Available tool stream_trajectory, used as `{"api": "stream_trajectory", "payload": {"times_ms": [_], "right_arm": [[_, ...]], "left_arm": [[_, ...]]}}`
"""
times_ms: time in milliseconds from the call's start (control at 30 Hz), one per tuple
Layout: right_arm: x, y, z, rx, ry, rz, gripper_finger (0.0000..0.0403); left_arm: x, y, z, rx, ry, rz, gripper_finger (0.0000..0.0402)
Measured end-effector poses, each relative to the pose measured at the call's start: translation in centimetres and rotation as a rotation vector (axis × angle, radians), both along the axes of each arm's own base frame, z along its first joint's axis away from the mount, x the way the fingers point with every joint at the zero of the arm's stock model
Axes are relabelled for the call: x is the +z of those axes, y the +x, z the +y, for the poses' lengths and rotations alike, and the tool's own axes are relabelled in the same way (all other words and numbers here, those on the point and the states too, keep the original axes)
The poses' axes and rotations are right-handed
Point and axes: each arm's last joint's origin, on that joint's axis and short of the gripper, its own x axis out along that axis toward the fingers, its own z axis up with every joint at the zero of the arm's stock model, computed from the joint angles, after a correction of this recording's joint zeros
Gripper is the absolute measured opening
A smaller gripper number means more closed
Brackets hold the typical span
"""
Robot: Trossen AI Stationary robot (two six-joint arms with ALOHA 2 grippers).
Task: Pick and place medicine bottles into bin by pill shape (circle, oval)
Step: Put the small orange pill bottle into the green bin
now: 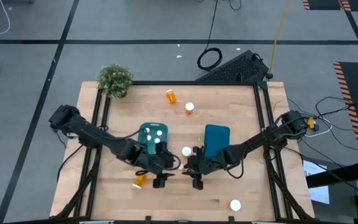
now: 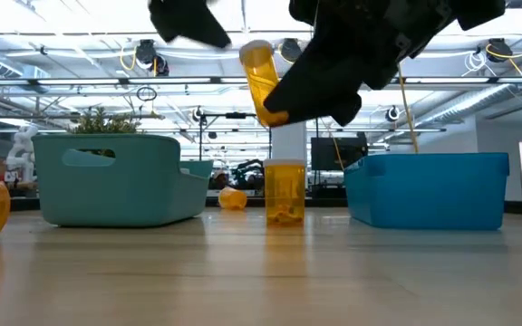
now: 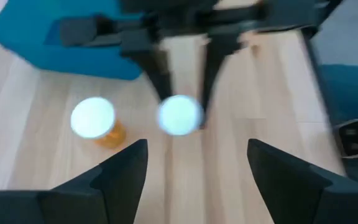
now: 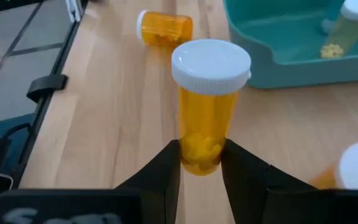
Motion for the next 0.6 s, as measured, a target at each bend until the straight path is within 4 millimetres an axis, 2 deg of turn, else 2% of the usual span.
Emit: {"api": "stream_trajectory", "payload": {"times_ms": [200,400,600], "right_arm": [[-0.1,-0.1,0.1,0.021,0.01,0.012,0.0096],[-0.2,-0.2,0.1,0.021,0.005,0.026,0.0096],[-0.2,-0.2,0.1,0.022,0.005,0.026,0.0096]], "left_arm": [[-2.1,1.5,0.6,0.011,0.005,0.044,0.028],[-2.4,2.8,1.2,-0.025,-0.028,-0.015,0.028],[-2.3,3.0,1.0,-0.046,-0.03,-0.03,0.0267]]}}
